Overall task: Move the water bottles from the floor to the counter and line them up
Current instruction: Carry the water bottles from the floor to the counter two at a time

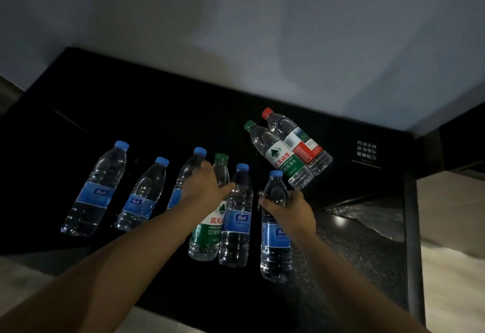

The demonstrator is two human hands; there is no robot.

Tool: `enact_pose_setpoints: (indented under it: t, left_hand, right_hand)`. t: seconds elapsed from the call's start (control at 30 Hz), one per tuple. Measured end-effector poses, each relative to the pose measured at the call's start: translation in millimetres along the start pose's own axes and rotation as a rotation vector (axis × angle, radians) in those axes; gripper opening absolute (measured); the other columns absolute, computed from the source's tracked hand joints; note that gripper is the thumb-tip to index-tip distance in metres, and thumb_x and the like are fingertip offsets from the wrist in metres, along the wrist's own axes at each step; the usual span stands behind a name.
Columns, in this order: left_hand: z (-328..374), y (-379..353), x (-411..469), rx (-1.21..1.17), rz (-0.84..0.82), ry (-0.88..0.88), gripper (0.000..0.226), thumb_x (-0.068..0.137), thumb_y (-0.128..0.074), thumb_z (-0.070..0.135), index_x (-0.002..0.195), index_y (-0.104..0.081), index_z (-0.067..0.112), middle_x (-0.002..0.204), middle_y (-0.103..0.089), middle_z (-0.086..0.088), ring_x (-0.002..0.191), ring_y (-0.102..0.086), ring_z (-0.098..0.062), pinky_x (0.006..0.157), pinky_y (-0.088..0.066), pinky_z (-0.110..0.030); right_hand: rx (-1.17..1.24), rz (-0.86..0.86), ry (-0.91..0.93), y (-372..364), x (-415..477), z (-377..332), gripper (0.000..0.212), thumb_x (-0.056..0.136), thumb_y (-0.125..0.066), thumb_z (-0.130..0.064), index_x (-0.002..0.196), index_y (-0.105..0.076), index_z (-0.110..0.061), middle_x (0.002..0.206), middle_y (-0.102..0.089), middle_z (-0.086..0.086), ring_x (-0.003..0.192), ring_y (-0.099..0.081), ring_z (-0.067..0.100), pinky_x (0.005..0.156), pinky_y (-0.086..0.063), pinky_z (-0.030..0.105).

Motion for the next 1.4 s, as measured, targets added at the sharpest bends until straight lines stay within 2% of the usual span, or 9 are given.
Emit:
enact_pose_setpoints:
  t: [0.17, 0.3, 0.43, 0.67, 0.87, 1.0, 1.13, 1.27, 1.4]
  left_hand:
    - [2.9, -7.8, 3.8, 0.012, -0.029, 0.012, 0.059, 0.086, -0.063, 0.051, 0.120, -0.044, 0.007, 0.120, -0.054, -0.015, 0.102, -0.060, -0.030, 0.069, -0.043, -0.032]
    - [3.6, -17.0, 4.7, -0.018, -0.098, 0.068, 0.054, 0.091, -0.059, 0.044, 0.123, -0.045, 0.004, 0.121, -0.054, -0.019, 0.105, -0.058, -0.033, 0.080, -0.050, -0.039]
    - [6.2, -22.5, 0.9, -0.012, -0.107, 0.083, 0.053, 0.094, -0.055, 0.039, 0.127, -0.040, 0.000, 0.128, -0.046, -0.023, 0.114, -0.052, -0.037, 0.089, -0.047, -0.042]
    - [2.6, -18.0, -6.4, -0.094, -0.132, 0.068, 0.049, 0.093, -0.057, 0.033, 0.126, -0.041, 0.001, 0.124, -0.048, -0.021, 0.106, -0.056, -0.035, 0.082, -0.051, -0.041]
    - [2.6, -10.3, -18.4, -0.126, -0.111, 0.053, 0.045, 0.091, -0.059, 0.035, 0.120, -0.046, 0.003, 0.116, -0.050, -0.017, 0.096, -0.057, -0.029, 0.073, -0.047, -0.035]
    - [0.1, 0.6, -30.1, -0.129, -0.072, 0.019, 0.044, 0.089, -0.062, 0.038, 0.117, -0.047, 0.006, 0.113, -0.048, -0.012, 0.089, -0.051, -0.021, 0.071, -0.043, -0.032]
    - [-3.1, 15.1, -47.5, -0.104, -0.078, -0.073, 0.042, 0.090, -0.060, 0.038, 0.118, -0.049, 0.008, 0.113, -0.050, -0.012, 0.090, -0.052, -0.021, 0.072, -0.042, -0.030]
    - [-3.4, 32.7, -67.2, -0.058, -0.154, -0.245, 0.039, 0.091, -0.059, 0.036, 0.120, -0.049, 0.012, 0.116, -0.051, -0.010, 0.090, -0.049, -0.015, 0.073, -0.041, -0.027]
    - [5.0, 54.2, -87.5, 0.031, -0.215, -0.425, 0.040, 0.091, -0.058, 0.038, 0.123, -0.049, 0.016, 0.120, -0.052, -0.005, 0.100, -0.049, -0.014, 0.082, -0.043, -0.028]
  right_hand:
    - [-0.003, -0.012, -0.021, -3.6, 4.5, 1.4, 0.059, 0.069, -0.075, -0.060, 0.104, -0.047, -0.022, 0.085, -0.062, -0.009, 0.066, -0.064, 0.009, 0.060, -0.057, 0.033]
    - [-0.006, 0.008, -0.034, -7.4, 4.2, -0.4, 0.058, 0.070, -0.074, -0.060, 0.104, -0.045, -0.021, 0.088, -0.064, -0.006, 0.072, -0.066, 0.014, 0.067, -0.059, 0.038]
    - [-0.032, 0.020, -0.031, -10.6, 3.8, -2.1, 0.058, 0.073, -0.071, -0.061, 0.105, -0.044, -0.021, 0.086, -0.063, -0.006, 0.070, -0.066, 0.014, 0.064, -0.057, 0.035]
    - [-0.008, -0.007, 0.035, -9.3, 3.3, 1.2, 0.054, 0.073, -0.073, -0.057, 0.106, -0.056, -0.017, 0.105, -0.061, 0.005, 0.087, -0.063, 0.020, 0.078, -0.056, 0.041]
    - [0.032, -0.036, 0.076, -3.5, -2.8, -0.5, 0.043, 0.077, -0.073, -0.049, 0.101, -0.052, -0.020, 0.100, -0.062, 0.003, 0.082, -0.061, 0.014, 0.064, -0.050, 0.031]
    - [-0.019, -0.039, 0.118, 6.7, -14.4, -2.6, 0.056, 0.078, -0.073, -0.049, 0.119, -0.050, -0.017, 0.104, -0.062, 0.003, 0.086, -0.062, 0.017, 0.064, -0.051, 0.031]
    - [-0.190, 0.015, 0.217, 22.4, -39.3, -8.7, 0.063, 0.079, -0.071, -0.050, 0.128, -0.050, -0.017, 0.114, -0.057, 0.001, 0.093, -0.057, 0.014, 0.070, -0.047, 0.026]
    - [-0.370, 0.033, 0.326, 39.6, -74.6, -20.2, 0.050, 0.079, -0.071, -0.044, 0.121, -0.054, -0.022, 0.113, -0.059, 0.001, 0.089, -0.055, 0.013, 0.070, -0.045, 0.025]
    - [-0.518, 0.037, 0.382, 56.8, -113.7, -31.1, 0.050, 0.080, -0.071, -0.042, 0.123, -0.055, -0.024, 0.115, -0.058, 0.000, 0.098, -0.058, 0.017, 0.075, -0.049, 0.027]
Point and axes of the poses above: each hand's wrist, its own x-axis towards the middle knuckle, its own y-axis out of the back of the hand, z = x × y, the point moved 4 cm from there along x, towards the middle knuckle
